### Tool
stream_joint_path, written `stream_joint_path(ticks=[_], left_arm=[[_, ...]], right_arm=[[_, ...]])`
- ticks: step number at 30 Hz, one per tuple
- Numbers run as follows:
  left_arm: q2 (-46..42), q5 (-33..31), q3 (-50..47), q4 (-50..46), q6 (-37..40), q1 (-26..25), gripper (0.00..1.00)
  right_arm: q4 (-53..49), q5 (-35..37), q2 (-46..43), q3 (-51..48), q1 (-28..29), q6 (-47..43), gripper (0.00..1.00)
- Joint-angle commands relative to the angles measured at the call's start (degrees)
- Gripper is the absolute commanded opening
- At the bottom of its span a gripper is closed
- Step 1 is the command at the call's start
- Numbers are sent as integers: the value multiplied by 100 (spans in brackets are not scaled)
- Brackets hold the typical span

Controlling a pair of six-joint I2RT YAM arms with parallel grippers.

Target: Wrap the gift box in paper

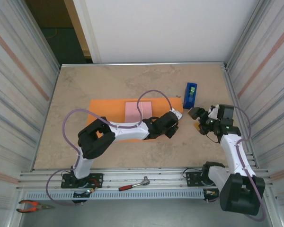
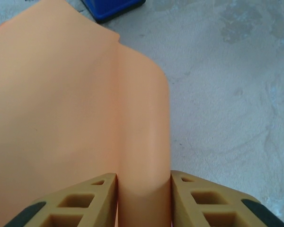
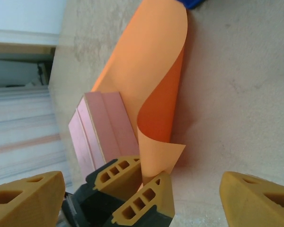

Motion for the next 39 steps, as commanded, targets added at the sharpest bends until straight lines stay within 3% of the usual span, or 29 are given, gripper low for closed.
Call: stream_joint_path(ticks=[1,18,24,30,39], left_arm=[[-262,-146,-119,147,32,-2,34],[-241,-149,-120,201,44,2,35],[-322,-131,-135,153,65,0,45],[-595,-182,-332,157,67,5,54],[-1348,-351,-778,181,61,44,58]], right_arm=[[842,-600,355,-101,19,178,81],[2283,-428,2115,66,837,404,70],[2586,-578,2530,148,898,397,68],[2576,-627,2551,97,900,379,65],[2196,-469,2170,-145,888,220,58]])
